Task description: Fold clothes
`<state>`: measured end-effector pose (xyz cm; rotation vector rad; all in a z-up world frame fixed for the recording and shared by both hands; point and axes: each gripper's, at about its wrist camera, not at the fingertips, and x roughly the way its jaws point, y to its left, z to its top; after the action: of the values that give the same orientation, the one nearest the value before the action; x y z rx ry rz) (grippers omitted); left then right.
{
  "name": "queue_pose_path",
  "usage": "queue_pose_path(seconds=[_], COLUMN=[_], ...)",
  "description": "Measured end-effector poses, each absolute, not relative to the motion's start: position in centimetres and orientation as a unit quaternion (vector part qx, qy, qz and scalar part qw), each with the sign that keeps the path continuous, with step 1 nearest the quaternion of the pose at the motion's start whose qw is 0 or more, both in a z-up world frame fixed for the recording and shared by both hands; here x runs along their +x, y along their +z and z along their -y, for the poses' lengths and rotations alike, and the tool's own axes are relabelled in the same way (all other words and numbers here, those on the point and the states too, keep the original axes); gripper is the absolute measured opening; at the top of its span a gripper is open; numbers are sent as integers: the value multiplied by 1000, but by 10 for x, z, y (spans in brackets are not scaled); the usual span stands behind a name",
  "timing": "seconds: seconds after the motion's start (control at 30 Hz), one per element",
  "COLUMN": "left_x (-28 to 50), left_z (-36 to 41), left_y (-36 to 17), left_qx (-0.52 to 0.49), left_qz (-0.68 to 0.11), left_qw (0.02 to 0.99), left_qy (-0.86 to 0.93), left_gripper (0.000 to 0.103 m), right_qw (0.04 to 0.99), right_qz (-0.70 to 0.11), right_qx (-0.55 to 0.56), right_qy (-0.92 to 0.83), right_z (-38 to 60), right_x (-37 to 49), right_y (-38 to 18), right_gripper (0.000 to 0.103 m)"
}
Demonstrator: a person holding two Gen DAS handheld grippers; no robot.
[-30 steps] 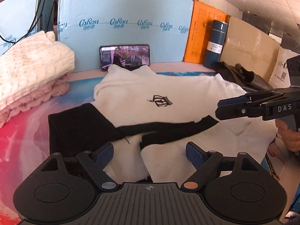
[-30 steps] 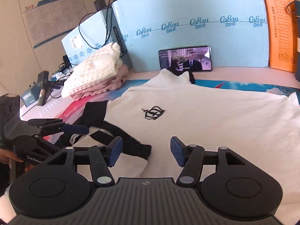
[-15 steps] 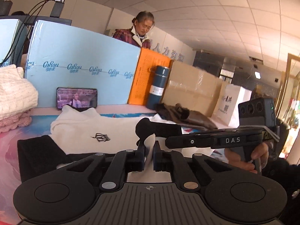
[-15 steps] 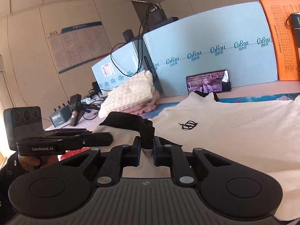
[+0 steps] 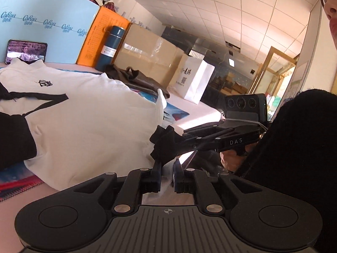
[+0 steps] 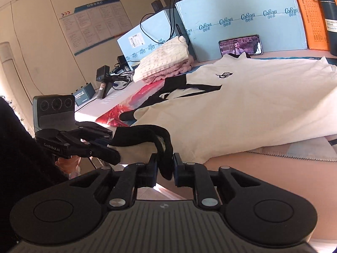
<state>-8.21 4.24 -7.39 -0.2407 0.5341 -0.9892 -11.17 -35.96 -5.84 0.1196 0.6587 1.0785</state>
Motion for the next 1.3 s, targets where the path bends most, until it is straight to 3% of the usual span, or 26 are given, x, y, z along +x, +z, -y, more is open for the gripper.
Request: queue_pose_path(seconds=[0.07,0.1,0.13,0.27,0.47,0.67,0.77,0.83,0.9,0.93,0.97,1.03,1.07,1.3], left_x=[-82,-81,-79,-67,-76,-91,-99,-101,-99,-96,-94,-90,-91,-91], left_z=[-47,-49,-50,-39,-14,-74,-113,-122,-120,-114,-108,-99,-97,-110], left_y=[-63,-58,-53,-43,-48,-51,-57,-62,-69,-72,-74,-78,-81,-80], left_qx=[-135,-147,-158,-148,-16,-124,-196,-209,-208,-197,-183,-165,-161,-145], left_qz=[-220,-200,-184,-160,-163,-166,-178,-201,-229,-235,-239,-239,-233,-228], left_qw=[835,833,832,864,927,974,963,955,950,951,953,957,959,960], left_qy=[-486,-494,-500,-454,-336,-88,48,65,52,36,29,27,31,68], left_gripper=[56,63,71,72,72,73,72,71,68,51,21,9,7,7], right_qw=[810,814,822,887,942,932,931,932,934,936,938,941,941,948], right_qz=[-293,-280,-266,-231,-251,-265,-264,-269,-273,-273,-272,-273,-277,-272], right_qx=[60,64,70,105,179,240,247,239,225,217,209,198,192,164], right_qy=[505,504,498,386,130,59,49,44,41,38,36,36,31,19], right_z=[370,377,385,424,480,503,503,498,493,490,487,484,483,477], right_x=[-117,-119,-119,-104,-67,-54,-49,-47,-45,-44,-45,-46,-46,-61], right_y=[-54,-50,-46,-40,-54,-76,-74,-73,-73,-73,-73,-74,-75,-73], right_gripper=[42,57,65,71,73,72,69,54,46,40,36,9,4,4])
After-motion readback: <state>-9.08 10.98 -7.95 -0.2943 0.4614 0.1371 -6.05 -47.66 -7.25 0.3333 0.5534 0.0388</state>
